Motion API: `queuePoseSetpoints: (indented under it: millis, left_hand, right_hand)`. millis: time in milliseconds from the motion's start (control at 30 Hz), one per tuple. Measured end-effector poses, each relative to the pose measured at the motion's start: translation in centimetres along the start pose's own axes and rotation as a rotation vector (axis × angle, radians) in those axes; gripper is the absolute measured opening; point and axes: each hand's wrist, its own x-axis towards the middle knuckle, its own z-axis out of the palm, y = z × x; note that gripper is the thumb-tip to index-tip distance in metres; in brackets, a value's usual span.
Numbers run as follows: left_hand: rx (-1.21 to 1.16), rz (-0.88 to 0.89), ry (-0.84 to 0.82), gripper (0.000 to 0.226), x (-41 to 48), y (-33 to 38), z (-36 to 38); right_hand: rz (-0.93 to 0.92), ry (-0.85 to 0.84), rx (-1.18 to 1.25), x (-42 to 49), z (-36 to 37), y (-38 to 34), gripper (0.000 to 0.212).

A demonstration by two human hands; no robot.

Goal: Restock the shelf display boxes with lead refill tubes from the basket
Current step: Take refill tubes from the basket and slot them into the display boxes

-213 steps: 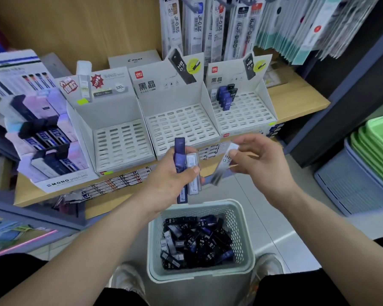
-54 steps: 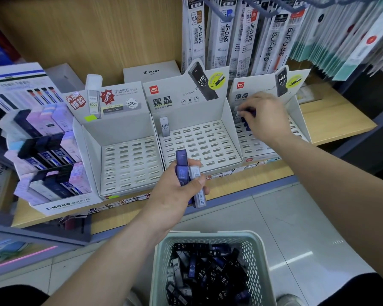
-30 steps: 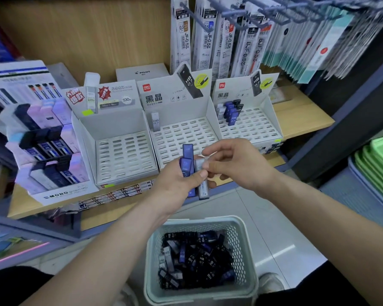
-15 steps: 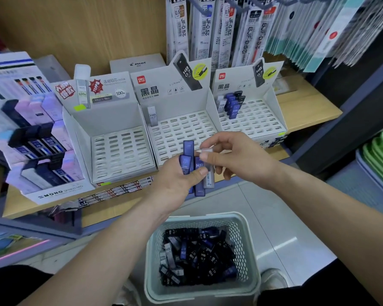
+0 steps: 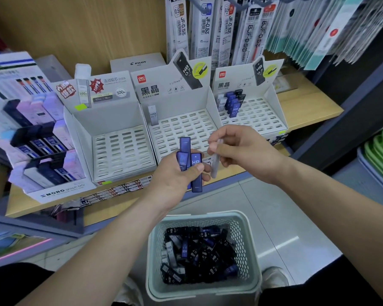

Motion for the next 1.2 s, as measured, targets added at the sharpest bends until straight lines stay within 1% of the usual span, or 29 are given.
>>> queuePoseSetpoints:
  millis: [100, 167, 233, 300, 367, 467, 600, 733, 867, 1067, 1200]
  left_hand:
    - [0.009, 0.000, 0.013, 0.016, -0.1, 0.0, -0.2]
    - [0.007, -0.006, 0.016, 0.015, -0.2, 0.0, -0.3]
    - [0.007, -0.020, 0.026, 0.016, -0.3, 0.0, -0.4]
    - [-0.003, -0.035, 0.035, 0.016, -0.3, -0.1, -0.5]
    - [-0.009, -0.038, 0.029, 0.016, -0.3, -0.1, -0.6]
    - [-0.027, -0.045, 0.022, 0.012, -0.3, 0.0, -0.7]
    - [-0.058, -0.058, 0.016, 0.012, 0.0, 0.1, -0.9]
    - [-0.065, -0.075, 0.023, 0.013, 0.3, 0.0, -1.2]
    - [-0.047, -0.074, 0.037, 0.014, 0.5, -0.2, -1.6]
    - [-0.033, -0.065, 0.048, 0.013, 0.4, -0.3, -2.0]
    - [-0.024, -0.055, 0.050, 0.012, 0.3, -0.2, -2.0]
  right_hand:
    - [-0.008, -0.019, -0.080, 0.0, -0.6, 0.1, 0.019]
    - [-0.020, -0.018, -0.075, 0.0, -1.1, 0.2, 0.026]
    - [-0.030, 0.054, -0.061, 0.2, -1.6, 0.1, 0.030]
    - [-0.028, 0.183, -0.083, 0.5, -2.1, 0.0, 0.028]
    - [-0.037, 0.295, -0.137, 1.1, -3.1, 0.1, 0.021]
    - [-0.082, 0.407, -0.271, 2.6, -5.0, 0.1, 0.014]
    - [-0.175, 0.512, -0.405, 5.3, -7.1, -0.6, 0.014]
    - [-0.197, 0.501, -0.561, 8.1, -7.1, -0.4, 0.012]
    - [-0.201, 0.512, -0.634, 9.2, -6.5, 0.2, 0.008]
    - [-0.204, 0.479, -0.753, 9.3, -6.4, 0.7, 0.010]
    - [-0.214, 0.515, -0.794, 10.1, -6.7, 1.2, 0.011]
